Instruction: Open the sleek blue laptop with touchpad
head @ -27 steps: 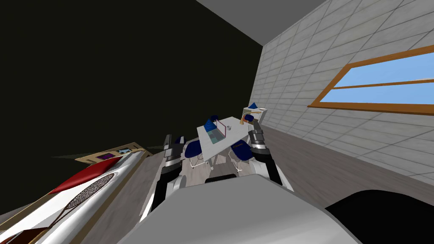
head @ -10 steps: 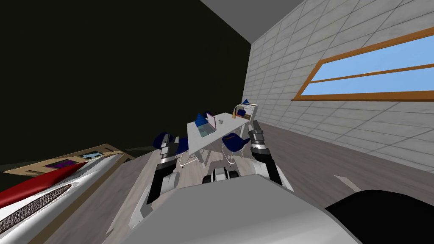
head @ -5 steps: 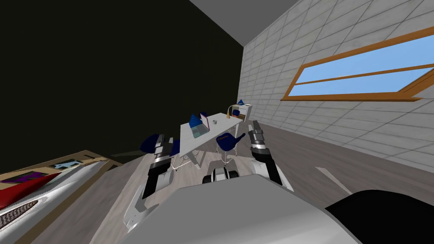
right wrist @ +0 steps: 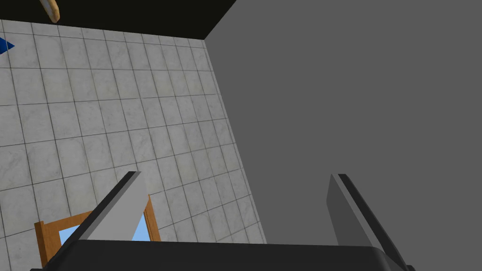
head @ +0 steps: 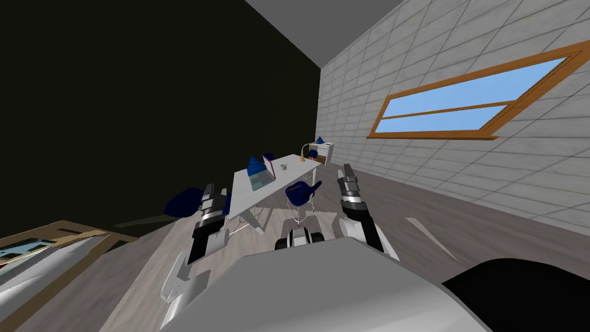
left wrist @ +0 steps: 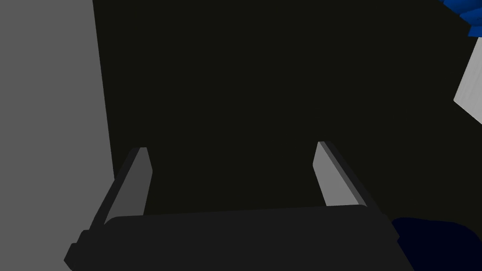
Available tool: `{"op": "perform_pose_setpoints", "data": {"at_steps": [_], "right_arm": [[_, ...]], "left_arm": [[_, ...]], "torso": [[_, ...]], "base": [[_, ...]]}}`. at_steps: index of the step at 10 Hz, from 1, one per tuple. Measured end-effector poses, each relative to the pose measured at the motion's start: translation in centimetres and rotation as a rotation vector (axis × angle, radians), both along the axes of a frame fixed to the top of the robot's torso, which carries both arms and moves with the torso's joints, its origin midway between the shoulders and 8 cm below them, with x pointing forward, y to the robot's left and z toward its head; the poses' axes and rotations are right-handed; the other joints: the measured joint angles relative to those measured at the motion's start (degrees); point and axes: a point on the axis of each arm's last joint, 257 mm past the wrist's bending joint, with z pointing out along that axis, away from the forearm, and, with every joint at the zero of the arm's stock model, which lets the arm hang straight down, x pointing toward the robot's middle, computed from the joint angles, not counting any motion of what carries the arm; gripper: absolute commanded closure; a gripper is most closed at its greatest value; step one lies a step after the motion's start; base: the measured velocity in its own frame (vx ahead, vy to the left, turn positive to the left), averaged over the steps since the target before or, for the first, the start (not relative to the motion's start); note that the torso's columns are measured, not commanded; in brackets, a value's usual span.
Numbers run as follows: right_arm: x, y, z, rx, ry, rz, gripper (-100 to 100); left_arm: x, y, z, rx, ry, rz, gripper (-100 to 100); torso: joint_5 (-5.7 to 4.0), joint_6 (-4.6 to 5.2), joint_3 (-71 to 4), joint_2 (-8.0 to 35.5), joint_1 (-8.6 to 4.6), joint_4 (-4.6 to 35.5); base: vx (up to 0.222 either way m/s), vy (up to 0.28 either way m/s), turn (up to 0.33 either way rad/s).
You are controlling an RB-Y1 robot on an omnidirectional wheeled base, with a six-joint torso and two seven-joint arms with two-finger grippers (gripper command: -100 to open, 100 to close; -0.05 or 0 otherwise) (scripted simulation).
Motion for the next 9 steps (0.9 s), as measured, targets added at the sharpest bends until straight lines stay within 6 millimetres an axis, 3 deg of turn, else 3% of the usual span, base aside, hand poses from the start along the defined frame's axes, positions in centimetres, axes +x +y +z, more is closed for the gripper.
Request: {"op": "perform_pose_setpoints", "data": {"at_steps": [3,9], "right_arm": [[0.0,0.0,0.0,0.0,0.0,0.0,0],[0.0,0.0,0.0,0.0,0.0,0.0,0]], "left_arm": [[-0.4,4.6,-0.2,-0.022,0.017,0.071,-100],[-2.0,12.8,-0.6,-0.091,0.021,0.204,-100]], "torso": [[0.19,-0.07,0.12,0.2,0.68,0.05],[0.11,-0.06,0.02,0.05,0.45,0.0]], "base": [[-0.023,-0.165,-0.117],[0.02,-0.148,-0.142]]}}
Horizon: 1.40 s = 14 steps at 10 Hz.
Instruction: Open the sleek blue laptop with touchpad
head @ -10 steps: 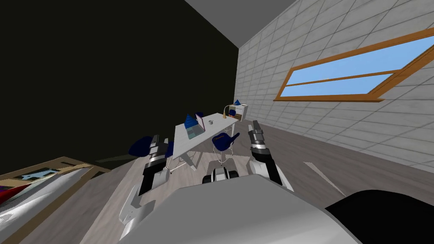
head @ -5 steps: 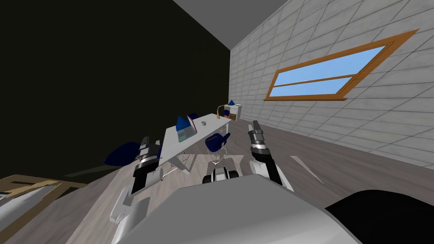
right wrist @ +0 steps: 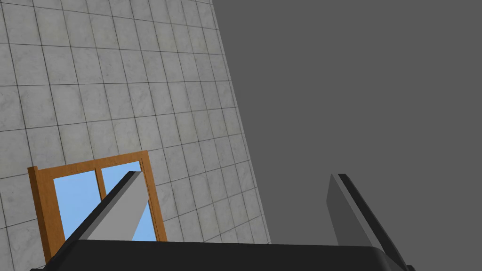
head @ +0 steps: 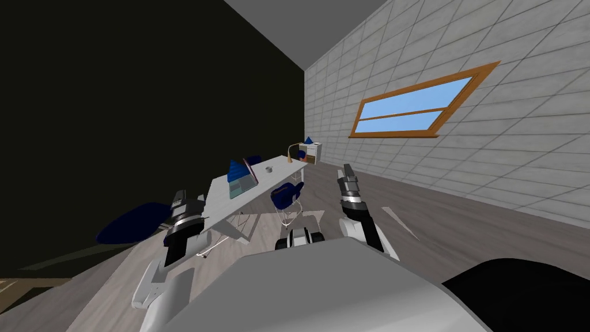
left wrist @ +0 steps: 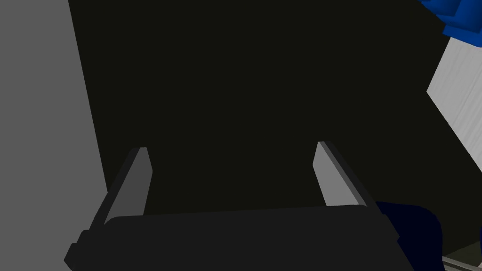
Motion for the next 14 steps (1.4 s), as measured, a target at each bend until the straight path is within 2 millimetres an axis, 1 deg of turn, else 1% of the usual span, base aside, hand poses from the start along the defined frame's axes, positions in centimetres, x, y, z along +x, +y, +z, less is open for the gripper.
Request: {"op": "perform_pose_setpoints", "data": {"at_steps": [1,3,4,5,6,7,8,9,10,11,12,13,14], "right_arm": [[0.0,0.0,0.0,0.0,0.0,0.0,0],[0.0,0.0,0.0,0.0,0.0,0.0,0],[0.0,0.0,0.0,0.0,0.0,0.0,0],[0.0,0.0,0.0,0.0,0.0,0.0,0],[0.0,0.0,0.0,0.0,0.0,0.0,0],[0.0,0.0,0.0,0.0,0.0,0.0,0],[0.0,0.0,0.0,0.0,0.0,0.0,0],[0.0,0.0,0.0,0.0,0.0,0.0,0],[0.0,0.0,0.0,0.0,0.0,0.0,0],[0.0,0.0,0.0,0.0,0.0,0.0,0],[0.0,0.0,0.0,0.0,0.0,0.0,0],[0.0,0.0,0.0,0.0,0.0,0.0,0],[0.0,0.0,0.0,0.0,0.0,0.0,0]], "left_arm": [[-0.4,1.7,-0.1,-0.015,-0.006,0.026,-100],[-1.4,4.5,-0.8,-0.054,-0.007,0.072,-100],[-1.7,5.4,-1.2,-0.072,-0.006,0.09,-100],[-2.5,7.2,-1.0,-0.092,-0.013,0.116,-100],[-2.9,8.3,-1.6,-0.113,-0.014,0.133,-100],[-3.6,9.9,-2.1,-0.14,-0.022,0.16,-100],[-4.4,11.4,-2.5,-0.173,-0.034,0.186,-100],[-5.1,12.9,-2.9,-0.2,-0.037,0.208,-100],[-6.1,14.9,-3.2,-0.233,-0.047,0.236,-100],[-6.8,16.8,-3.8,-0.278,-0.062,0.264,-100],[-7.8,17.6,-4.6,-0.306,-0.067,0.284,-100],[-8.9,18.6,-5.1,-0.34,-0.08,0.31,-100],[-10.0,20.0,-5.2,-0.377,-0.102,0.335,-100]], "torso": [[0.01,0.05,-0.01,-0.02,-0.05,0.0],[0.03,0.04,0.09,0.14,0.02,0.04],[0.02,-0.02,0.1,0.15,0.04,0.05],[0.0,0.04,0.04,0.05,-0.03,0.02],[0.01,-0.01,0.02,0.02,-0.04,0.0],[-0.02,0.04,-0.02,-0.04,-0.14,-0.01],[-0.06,0.06,-0.09,-0.15,-0.25,-0.04],[0.0,-0.04,-0.01,0.01,0.03,0.0],[0.05,0.03,0.06,0.1,0.12,0.03],[0.03,0.05,0.05,0.07,0.03,0.02],[0.04,-0.06,0.08,0.13,0.09,0.03],[0.01,0.03,0.05,0.08,-0.02,0.03],[-0.02,0.05,0.0,-0.01,-0.1,0.0]], "base": [[0.04,-0.137,-0.093],[0.017,-0.123,-0.13],[0.035,-0.127,-0.185],[0.036,-0.124,-0.098],[0.058,-0.154,-0.162],[0.107,-0.201,-0.274],[0.087,-0.141,-0.105],[0.077,-0.118,-0.198],[0.093,-0.131,-0.299],[0.077,-0.089,-0.074],[0.088,-0.099,-0.132],[0.107,-0.116,-0.258],[0.087,-0.079,-0.096]]}}
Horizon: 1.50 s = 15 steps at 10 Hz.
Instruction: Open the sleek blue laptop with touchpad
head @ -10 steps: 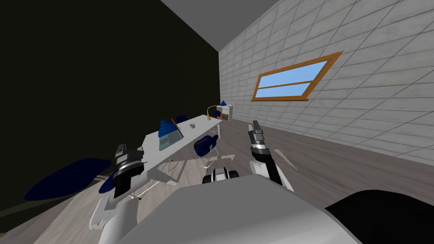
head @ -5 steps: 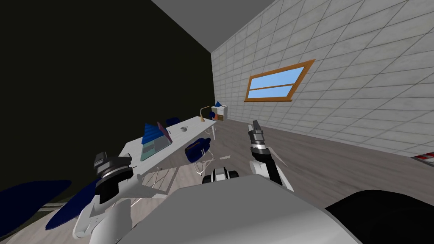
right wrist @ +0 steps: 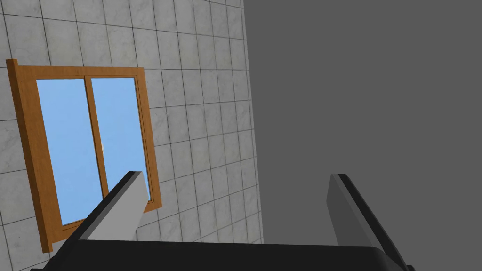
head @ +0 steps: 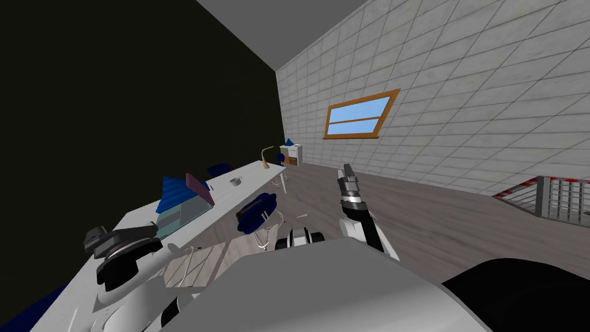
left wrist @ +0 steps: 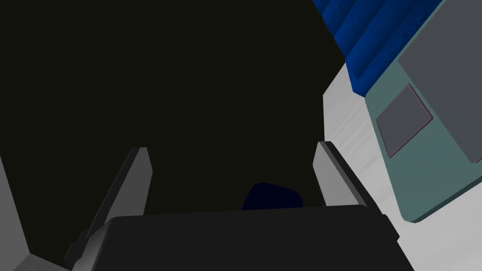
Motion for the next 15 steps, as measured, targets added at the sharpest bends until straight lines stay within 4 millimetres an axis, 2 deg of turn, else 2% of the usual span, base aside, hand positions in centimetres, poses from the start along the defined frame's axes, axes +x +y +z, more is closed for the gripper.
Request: {"op": "perform_pose_setpoints", "data": {"at_steps": [5,6,7,11,15], "right_arm": [[0.0,0.0,0.0,0.0,0.0,0.0,0],[0.0,0.0,0.0,0.0,0.0,0.0,0],[0.0,0.0,0.0,0.0,0.0,0.0,0],[0.0,0.0,0.0,0.0,0.0,0.0,0],[0.0,0.0,0.0,0.0,0.0,0.0,0]], "left_arm": [[-5.4,5.9,-3.5,-0.18,-0.097,0.111,-100],[-6.8,6.6,-4.2,-0.221,-0.119,0.134,-100],[-7.1,6.9,-5.2,-0.249,-0.127,0.144,-100],[-10.1,9.3,-7.2,-0.358,-0.203,0.203,-100],[-12.8,10.8,-9.1,-0.445,-0.266,0.247,-100]], "torso": [[0.03,-0.04,0.01,0.03,0.08,0.0],[0.05,-0.05,0.1,0.16,0.15,0.04],[0.08,-0.08,0.16,0.26,0.22,0.07],[0.02,-0.04,-0.03,-0.03,0.06,-0.02],[0.05,-0.04,0.06,0.08,0.14,0.02]], "base": [[0.124,-0.075,-0.209],[0.073,-0.015,-0.069],[0.066,-0.009,-0.11],[0.095,0.001,-0.157],[0.066,0.033,-0.096]]}}
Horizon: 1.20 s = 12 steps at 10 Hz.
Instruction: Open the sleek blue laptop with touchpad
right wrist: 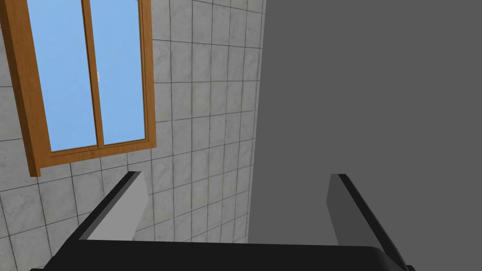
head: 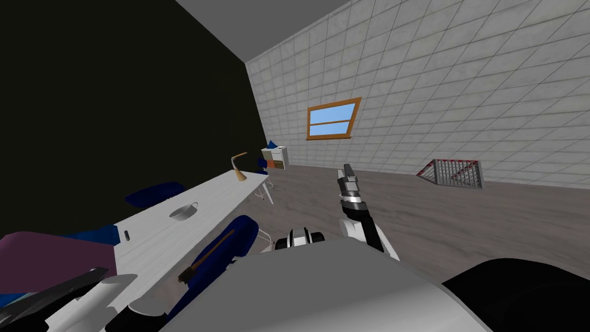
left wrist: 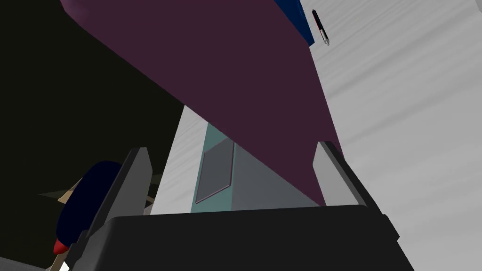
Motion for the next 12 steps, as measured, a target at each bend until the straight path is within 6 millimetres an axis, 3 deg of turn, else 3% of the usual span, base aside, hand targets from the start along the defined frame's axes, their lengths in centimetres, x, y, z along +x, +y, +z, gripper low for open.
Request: {"op": "perform_pose_setpoints", "data": {"at_steps": [2,3,12], "right_arm": [[0.0,0.0,0.0,0.0,0.0,0.0,0],[0.0,0.0,0.0,0.0,0.0,0.0,0],[0.0,0.0,0.0,0.0,0.0,0.0,0]], "left_arm": [[-0.1,0.1,0.1,-0.004,-0.003,0.002,-100],[-0.1,0.2,0.2,-0.004,-0.003,0.001,100],[1.3,0.1,-0.7,-0.16,-0.37,0.035,100]], "torso": [[0.0,-0.01,0.04,0.07,0.1,0.02],[0.01,0.0,0.03,0.06,-0.07,0.01],[0.07,-0.02,-0.1,-0.13,0.18,-0.07]], "base": [[0.025,0.084,-0.006],[0.003,0.011,0.0],[-0.142,0.038,-0.058]]}}
